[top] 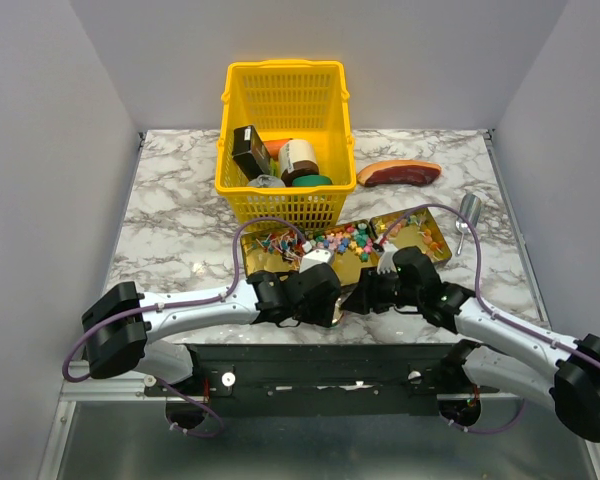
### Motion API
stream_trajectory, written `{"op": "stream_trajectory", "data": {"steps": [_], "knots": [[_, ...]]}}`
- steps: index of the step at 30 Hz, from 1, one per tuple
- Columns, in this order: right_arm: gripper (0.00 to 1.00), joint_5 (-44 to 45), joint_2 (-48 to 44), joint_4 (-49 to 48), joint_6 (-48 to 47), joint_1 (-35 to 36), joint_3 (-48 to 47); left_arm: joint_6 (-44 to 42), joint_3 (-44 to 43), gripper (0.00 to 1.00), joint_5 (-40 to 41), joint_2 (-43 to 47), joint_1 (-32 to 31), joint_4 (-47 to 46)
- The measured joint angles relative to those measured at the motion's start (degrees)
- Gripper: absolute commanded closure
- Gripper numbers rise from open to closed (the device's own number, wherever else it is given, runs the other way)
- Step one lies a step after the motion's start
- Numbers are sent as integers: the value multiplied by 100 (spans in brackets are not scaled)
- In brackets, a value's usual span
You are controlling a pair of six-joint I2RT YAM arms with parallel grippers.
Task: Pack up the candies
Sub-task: Close the bottle lid on the packing bottle.
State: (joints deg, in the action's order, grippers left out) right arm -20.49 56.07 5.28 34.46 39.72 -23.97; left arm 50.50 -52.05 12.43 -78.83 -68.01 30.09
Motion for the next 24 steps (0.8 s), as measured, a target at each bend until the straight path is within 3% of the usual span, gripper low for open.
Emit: {"op": "stream_trajectory", "data": {"steps": [7, 24], "knots": [[46, 0, 55, -72, -2, 4, -11, -42, 0, 18, 2, 0, 0, 87], [48, -4, 140, -101, -4, 4, -31, -249, 37, 21, -94, 2, -2, -155]]}}
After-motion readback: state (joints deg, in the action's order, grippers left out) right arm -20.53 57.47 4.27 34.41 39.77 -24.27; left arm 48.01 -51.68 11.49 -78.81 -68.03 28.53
